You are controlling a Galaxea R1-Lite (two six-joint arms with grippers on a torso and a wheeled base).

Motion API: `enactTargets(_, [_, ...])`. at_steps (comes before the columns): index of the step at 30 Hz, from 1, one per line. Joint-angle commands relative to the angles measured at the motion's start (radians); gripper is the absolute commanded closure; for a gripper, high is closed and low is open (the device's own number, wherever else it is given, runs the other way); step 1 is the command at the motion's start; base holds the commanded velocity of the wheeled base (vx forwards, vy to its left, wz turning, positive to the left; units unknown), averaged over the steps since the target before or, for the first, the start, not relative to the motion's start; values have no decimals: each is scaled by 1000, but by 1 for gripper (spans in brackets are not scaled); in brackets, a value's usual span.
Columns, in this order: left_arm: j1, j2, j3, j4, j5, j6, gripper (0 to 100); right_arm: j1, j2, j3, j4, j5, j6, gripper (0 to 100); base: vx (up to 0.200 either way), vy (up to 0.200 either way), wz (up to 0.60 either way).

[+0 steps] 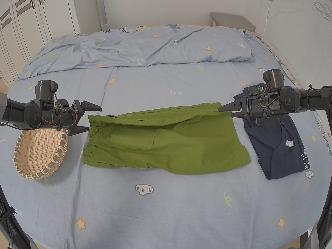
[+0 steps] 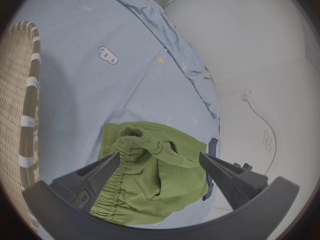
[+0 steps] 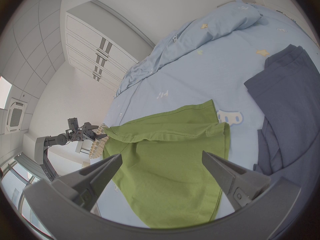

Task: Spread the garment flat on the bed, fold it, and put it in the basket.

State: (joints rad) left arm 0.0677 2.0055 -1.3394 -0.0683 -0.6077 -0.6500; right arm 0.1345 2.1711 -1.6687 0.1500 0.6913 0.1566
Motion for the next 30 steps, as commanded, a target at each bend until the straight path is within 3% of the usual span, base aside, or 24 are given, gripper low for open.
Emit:
enactTargets(1, [-26, 10, -1, -5, 0, 0, 0, 1, -2, 1, 0, 1, 0, 0, 0, 0, 0])
enactTargets(10, [-31, 19, -6, -5, -1, -2, 0, 1, -2, 1, 0, 1, 0, 0, 0, 0, 0])
enactTargets(15, [-49, 93, -38, -160, 66, -92, 0, 1, -4, 6, 0, -1, 0, 0, 0, 0, 0])
enactTargets(16, [-49, 125, -46, -262, 97, -184, 0, 1, -4, 6, 0, -1, 0, 0, 0, 0, 0])
enactTargets(18, [-48, 159, -44, -363, 117, -257, 0, 1, -4, 6, 0, -3, 0, 0, 0, 0, 0])
enactTargets(20, [-46, 160, -44, -370, 118, -260, 0, 1, -4, 6, 0, -1, 0, 0, 0, 0, 0])
enactTargets(21, [-43, 182, -35, -470, 124, -319, 0, 1, -2, 6, 0, -3, 0, 0, 0, 0, 0])
enactTargets(30, [-25, 199, -34, -485, 129, -323, 0, -3, -4, 6, 0, -3, 0, 0, 0, 0, 0])
